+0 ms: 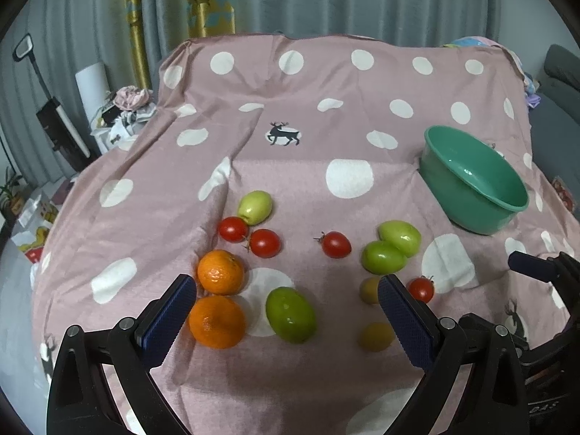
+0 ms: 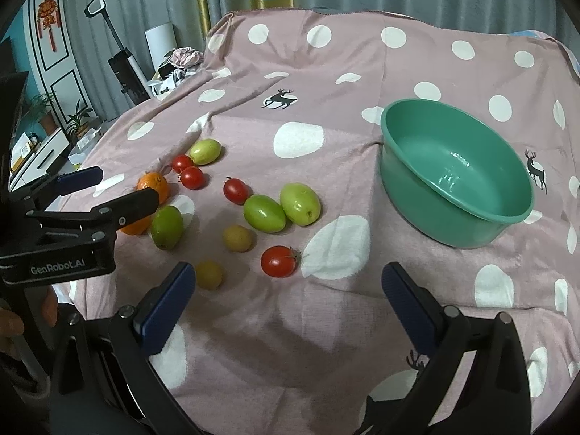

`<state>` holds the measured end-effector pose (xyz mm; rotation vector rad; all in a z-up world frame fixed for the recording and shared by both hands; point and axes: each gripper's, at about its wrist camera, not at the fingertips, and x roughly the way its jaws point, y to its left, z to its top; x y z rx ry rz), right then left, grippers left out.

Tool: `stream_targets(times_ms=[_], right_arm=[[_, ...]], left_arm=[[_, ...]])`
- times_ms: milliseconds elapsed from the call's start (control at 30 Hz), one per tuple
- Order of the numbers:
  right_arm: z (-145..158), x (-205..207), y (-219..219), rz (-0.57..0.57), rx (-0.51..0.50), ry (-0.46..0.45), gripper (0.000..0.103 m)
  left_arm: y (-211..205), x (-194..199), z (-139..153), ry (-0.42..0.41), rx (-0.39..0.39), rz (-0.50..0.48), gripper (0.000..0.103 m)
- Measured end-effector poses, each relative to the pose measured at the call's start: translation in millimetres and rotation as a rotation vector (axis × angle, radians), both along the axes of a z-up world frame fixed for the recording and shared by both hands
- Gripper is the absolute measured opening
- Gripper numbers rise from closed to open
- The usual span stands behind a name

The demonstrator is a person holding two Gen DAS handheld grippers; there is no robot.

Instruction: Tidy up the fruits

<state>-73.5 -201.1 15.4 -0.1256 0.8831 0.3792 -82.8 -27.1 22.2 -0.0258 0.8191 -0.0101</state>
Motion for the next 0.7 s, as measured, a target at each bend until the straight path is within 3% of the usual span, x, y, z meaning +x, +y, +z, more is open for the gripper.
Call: stream_targets(times_ms=[100, 200, 267, 400, 567, 700], right_arm=[[-1.5, 0.3, 0.9, 0.003, -0.010, 0.005, 0.103], [-2.1, -1.2, 2.3, 0.016, -0.022, 0.007, 0.103], [-2.3, -2.1, 3.3, 0.028, -0.025, 0.009, 0.103], [-5.5, -1.3, 5.0, 0.053, -0.009, 0.033, 0.101], [-10.6, -0.8, 10.0, 0.096, 0.029, 0.068, 0.095], [-16.0, 4.6, 12.2, 0.114, 0.044, 0.100, 0.088]], left_arm=[[8.0, 1.0, -0.8, 0.017, -0.108, -0.046, 0.100], [25.4, 5.0, -5.4, 0.071, -0.310, -0.116, 0.100], [32.1, 7.3, -7.8, 0.099, -0.366, -0.128, 0.100], [39.4, 4.9, -7.0, 0.112, -0.362, -0.132, 0.100], [48.7, 4.2, -13.1, 0.143, -0.501, -0.193, 0.100], [38.9, 7.0, -16.9, 0.170, -0.497, -0.228, 0.100]])
